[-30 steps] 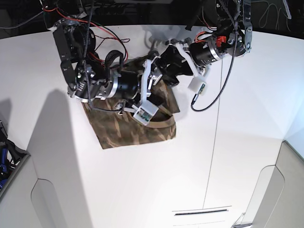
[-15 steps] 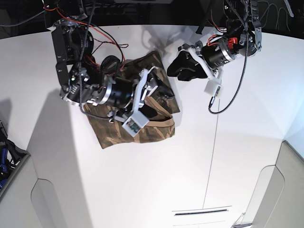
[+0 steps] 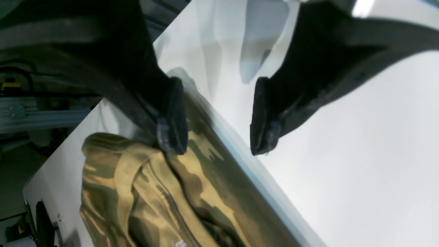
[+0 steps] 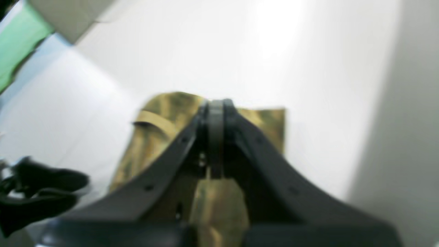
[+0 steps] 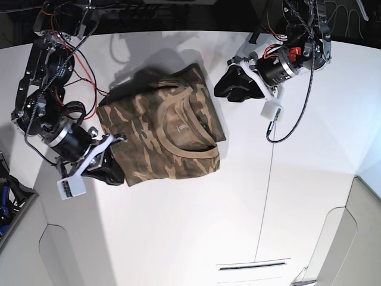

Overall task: Fold the T-shirt properly
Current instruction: 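Fold the other end of the strip over with the right gripper, then press and tuck the folded bundle edges with both grippers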

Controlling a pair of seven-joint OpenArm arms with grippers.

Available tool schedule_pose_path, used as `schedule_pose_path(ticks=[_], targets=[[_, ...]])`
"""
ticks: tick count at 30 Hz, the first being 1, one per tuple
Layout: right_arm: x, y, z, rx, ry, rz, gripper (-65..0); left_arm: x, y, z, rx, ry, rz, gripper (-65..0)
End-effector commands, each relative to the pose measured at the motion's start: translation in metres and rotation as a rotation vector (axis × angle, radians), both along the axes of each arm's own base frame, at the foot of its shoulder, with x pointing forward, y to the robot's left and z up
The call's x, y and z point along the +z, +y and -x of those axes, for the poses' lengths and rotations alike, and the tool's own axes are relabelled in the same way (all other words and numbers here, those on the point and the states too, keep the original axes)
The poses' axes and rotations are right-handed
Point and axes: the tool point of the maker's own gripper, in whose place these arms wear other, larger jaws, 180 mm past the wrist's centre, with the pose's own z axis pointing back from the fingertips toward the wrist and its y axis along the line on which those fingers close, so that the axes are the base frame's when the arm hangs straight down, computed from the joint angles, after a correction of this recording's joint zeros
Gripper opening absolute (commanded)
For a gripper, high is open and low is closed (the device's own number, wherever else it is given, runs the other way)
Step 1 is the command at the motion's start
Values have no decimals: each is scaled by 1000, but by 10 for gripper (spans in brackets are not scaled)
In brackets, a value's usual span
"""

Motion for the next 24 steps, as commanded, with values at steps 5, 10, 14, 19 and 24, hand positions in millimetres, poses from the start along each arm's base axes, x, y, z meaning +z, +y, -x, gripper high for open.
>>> schedule_pose_path(ticks=[5, 10, 14, 19, 24], targets=[[-15, -9, -4, -29, 38, -55, -650, 15, -1, -10, 16, -68, 34, -326], [-53, 24, 25, 85, 201, -193, -650, 16, -1, -11, 17, -74, 35, -512], [-84, 62, 66, 189, 322, -236, -650, 17, -1, -11, 15, -75, 35, -554], [-99, 110, 114, 349, 410, -253, -650, 33, -4, -16, 9, -124, 47, -602], [-99, 134, 129, 426, 420, -253, -650, 69, -10, -22, -26, -239, 35, -607]])
